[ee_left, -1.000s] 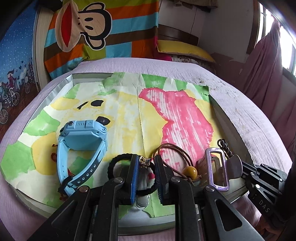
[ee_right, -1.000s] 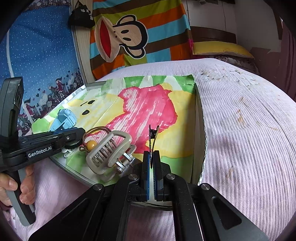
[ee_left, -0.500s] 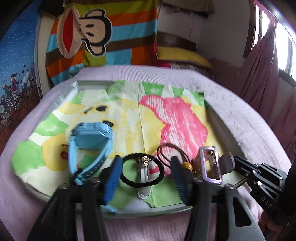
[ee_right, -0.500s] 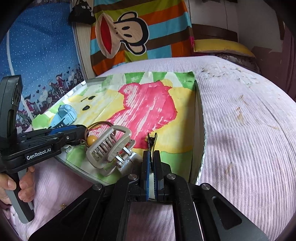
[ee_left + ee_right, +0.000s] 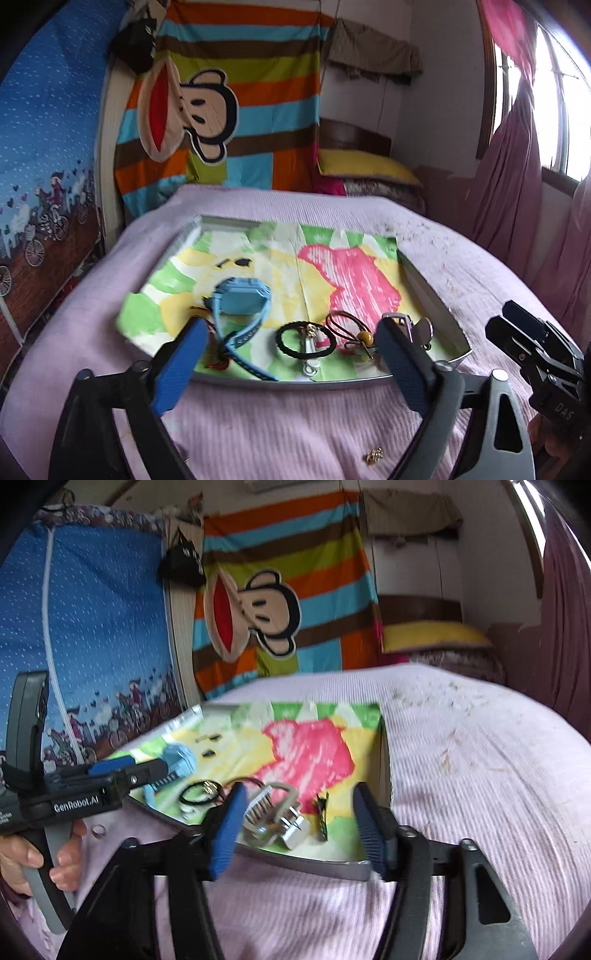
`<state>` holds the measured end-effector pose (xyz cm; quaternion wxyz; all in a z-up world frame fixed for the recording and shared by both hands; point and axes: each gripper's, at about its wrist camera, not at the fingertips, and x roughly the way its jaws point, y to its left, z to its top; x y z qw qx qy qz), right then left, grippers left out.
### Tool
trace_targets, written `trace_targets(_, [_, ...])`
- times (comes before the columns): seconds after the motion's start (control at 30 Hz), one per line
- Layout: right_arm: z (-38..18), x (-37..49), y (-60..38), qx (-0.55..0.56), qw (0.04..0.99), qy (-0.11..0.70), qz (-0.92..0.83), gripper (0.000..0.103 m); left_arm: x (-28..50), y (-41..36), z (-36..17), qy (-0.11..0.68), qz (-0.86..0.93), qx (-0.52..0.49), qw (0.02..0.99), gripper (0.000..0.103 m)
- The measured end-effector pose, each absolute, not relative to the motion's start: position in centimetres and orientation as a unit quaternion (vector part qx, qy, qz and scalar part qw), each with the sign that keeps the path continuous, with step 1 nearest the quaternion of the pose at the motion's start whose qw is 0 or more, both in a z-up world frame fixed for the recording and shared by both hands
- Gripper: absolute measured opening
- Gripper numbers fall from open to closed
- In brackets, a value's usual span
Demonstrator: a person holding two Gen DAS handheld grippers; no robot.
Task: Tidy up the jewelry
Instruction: 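Move the left tool to the silver ring while the right tool approaches the gold stud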
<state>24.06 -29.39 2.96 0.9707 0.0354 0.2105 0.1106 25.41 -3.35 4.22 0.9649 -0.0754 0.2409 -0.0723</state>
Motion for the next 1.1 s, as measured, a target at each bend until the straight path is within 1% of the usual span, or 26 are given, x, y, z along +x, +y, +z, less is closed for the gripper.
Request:
trace_targets(0.07, [3.5, 22.9, -29.1, 0.033, 0.975, 0.192, 0.109, 0.067, 24.5, -2.8, 4.6, 0.23, -0.071, -0.082, 0.967, 0.102])
trace_targets(0.1, [3.8, 22.4, -28.9, 0.033, 0.976, 0.185, 0.108, 0.071, 24.0, -2.5, 4.7, 0.225, -0.069, -0.084, 0.968, 0.102])
trace_targets(0.13, [4.0, 21.7, -28.7, 0.034, 0.978, 0.174, 0.108, 0.074, 23.4, -2.2, 4.9, 0.218, -0.067, -0.086, 0.97, 0.103])
trace_targets(0.2, [4.4, 20.3, -28.4, 0.037, 0.982, 0.153, 0.108, 0.087, 22.6, -1.8, 5.1, 0.209, -0.065, -0.087, 0.972, 0.103])
trace_targets(0.33, [5.1, 18.1, -27.7, 0.043, 0.985, 0.12, 0.115, 0.098, 20.8, -0.8, 5.4, 0.193, -0.057, -0.082, 0.976, 0.103])
trace_targets(0.37, [5.1, 17.8, -27.5, 0.043, 0.985, 0.117, 0.116, 0.102, 20.3, -0.6, 5.5, 0.189, -0.055, -0.08, 0.977, 0.103])
trace_targets(0.57, [5.6, 14.9, -26.5, 0.053, 0.986, 0.089, 0.13, 0.102, 17.7, 0.6, 5.5, 0.173, -0.051, -0.065, 0.981, 0.103])
trace_targets(0.83, [5.2, 12.2, -25.5, 0.068, 0.986, 0.073, 0.132, 0.102, 14.9, 2.3, 5.3, 0.161, -0.042, -0.052, 0.985, 0.103])
trace_targets(1.1, [4.6, 10.6, -24.4, 0.054, 0.987, 0.07, 0.132, 0.102, 13.9, 4.0, 4.1, 0.171, -0.04, -0.037, 0.984, 0.103])
